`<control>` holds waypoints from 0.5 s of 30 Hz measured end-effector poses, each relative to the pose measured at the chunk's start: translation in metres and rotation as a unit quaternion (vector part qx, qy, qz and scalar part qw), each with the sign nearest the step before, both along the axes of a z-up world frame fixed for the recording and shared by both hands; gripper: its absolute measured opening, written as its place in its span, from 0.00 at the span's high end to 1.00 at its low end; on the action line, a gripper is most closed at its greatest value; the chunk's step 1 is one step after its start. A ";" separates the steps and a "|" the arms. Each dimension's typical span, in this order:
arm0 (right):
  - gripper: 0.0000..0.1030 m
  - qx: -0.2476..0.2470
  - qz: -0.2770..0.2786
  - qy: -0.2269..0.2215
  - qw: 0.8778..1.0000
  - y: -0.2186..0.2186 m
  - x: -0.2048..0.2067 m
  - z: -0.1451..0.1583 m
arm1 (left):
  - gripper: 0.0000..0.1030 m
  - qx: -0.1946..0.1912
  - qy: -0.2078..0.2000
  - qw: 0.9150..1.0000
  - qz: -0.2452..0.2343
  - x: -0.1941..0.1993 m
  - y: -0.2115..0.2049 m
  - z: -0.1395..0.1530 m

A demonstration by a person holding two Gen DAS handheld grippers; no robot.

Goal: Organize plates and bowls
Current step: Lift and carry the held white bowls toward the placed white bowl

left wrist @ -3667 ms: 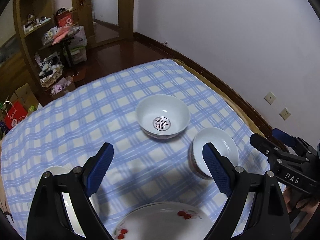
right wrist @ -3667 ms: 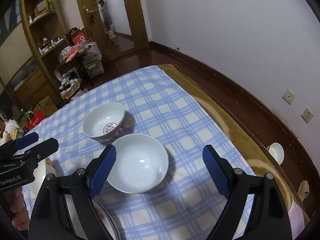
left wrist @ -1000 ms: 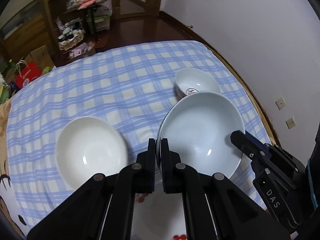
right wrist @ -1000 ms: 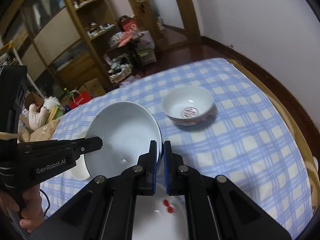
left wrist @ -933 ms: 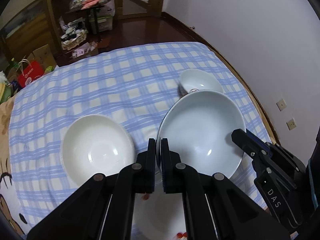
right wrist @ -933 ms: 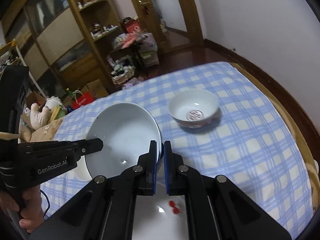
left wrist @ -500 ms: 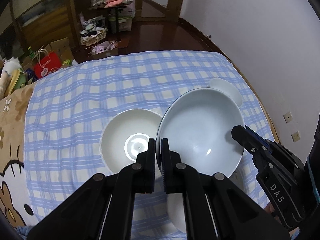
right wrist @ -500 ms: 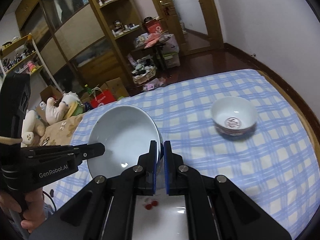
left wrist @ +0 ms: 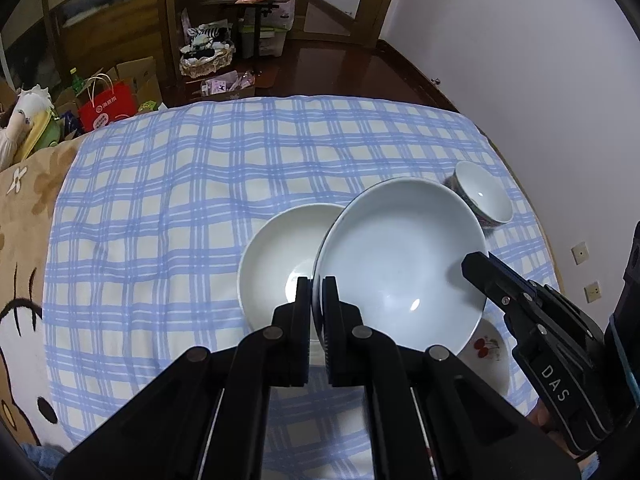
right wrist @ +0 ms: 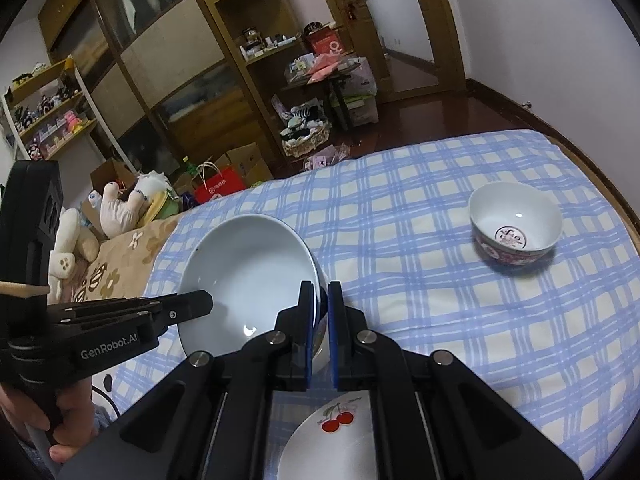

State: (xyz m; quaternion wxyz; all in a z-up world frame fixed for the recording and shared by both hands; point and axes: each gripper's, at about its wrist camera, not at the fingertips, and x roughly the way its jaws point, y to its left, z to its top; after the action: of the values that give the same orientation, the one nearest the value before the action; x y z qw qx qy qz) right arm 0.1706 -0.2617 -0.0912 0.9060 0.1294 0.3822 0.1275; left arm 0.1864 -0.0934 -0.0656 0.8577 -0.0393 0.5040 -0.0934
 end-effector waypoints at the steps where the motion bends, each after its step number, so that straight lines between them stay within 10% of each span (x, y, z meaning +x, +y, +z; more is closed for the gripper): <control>1: 0.93 0.000 0.001 0.002 1.000 0.002 0.001 -0.001 | 0.94 0.000 -0.001 1.000 0.002 0.000 0.002 -0.002; 15: 0.93 -0.034 0.023 0.023 0.999 0.031 0.004 -0.034 | 0.95 0.004 0.018 0.999 0.026 0.003 0.025 -0.032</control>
State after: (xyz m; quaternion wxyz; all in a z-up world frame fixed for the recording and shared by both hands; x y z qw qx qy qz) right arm 0.1747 -0.2311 -0.1257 0.8975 0.0924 0.4104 0.1323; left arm 0.1892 -0.0688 -0.0975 0.8507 -0.0507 0.5187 -0.0680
